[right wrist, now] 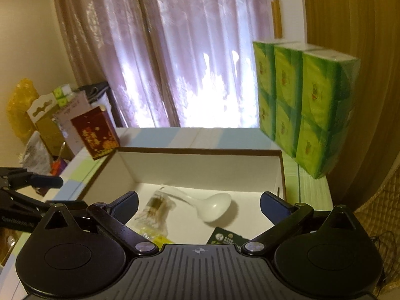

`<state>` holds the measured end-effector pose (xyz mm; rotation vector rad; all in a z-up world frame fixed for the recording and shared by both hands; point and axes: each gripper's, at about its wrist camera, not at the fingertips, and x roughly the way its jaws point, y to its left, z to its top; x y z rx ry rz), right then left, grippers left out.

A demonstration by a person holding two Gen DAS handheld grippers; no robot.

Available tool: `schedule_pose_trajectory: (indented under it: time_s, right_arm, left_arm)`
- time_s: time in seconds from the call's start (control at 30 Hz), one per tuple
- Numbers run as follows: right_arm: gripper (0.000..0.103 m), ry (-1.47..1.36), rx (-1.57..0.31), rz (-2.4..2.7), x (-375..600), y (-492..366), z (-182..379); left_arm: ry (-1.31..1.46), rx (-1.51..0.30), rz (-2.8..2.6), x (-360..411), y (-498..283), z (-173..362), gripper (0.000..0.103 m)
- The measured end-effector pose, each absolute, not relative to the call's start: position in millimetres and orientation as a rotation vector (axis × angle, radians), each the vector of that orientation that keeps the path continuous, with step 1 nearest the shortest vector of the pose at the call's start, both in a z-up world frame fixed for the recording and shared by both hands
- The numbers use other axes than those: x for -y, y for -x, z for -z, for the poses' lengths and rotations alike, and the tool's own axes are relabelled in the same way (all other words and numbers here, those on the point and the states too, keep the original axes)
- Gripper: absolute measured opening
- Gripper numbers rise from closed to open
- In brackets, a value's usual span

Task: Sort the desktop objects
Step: 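Open both grippers to drop the swab bag and ladle into the box, then move both grippers back from the box toward the remaining table items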

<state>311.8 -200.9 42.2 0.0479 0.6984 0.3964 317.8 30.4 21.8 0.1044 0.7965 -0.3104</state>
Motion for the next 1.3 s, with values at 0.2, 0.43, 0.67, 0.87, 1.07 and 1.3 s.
schedule_pose_trajectory:
  time_s: [0.2,0.43,0.67,0.87,1.07,1.3]
  right_arm:
    - [0.101,-0.019,-0.668,-0.428,207,-273,-46]
    - [0.101,0.011,-0.664,-0.457,210,-231,-42]
    - [0.101,0.045,-0.660,-0.493,207,-194,-37]
    - [0.101,0.085,-0.707,-0.541,196,-161,-17]
    - [0.101,0.125,-0.797,-0.582,183,-140,18]
    - [0.101,0.174,-0.877,-0.627,164,-121,50]
  left_arm:
    - [-0.078,-0.778,0.276,-57,-275,-31,0.085]
    - [-0.046,-0.764,0.228,-78,-232,-37,0.086]
    - [-0.036,-0.767,0.205,-84,-192,-31,0.088]
    - [-0.015,-0.829,0.190,-89,-168,-10,0.088]
    - [0.019,-0.885,0.177,-88,-151,11,0.088]
    - [-0.012,-0.964,0.151,-80,-136,42,0.088]
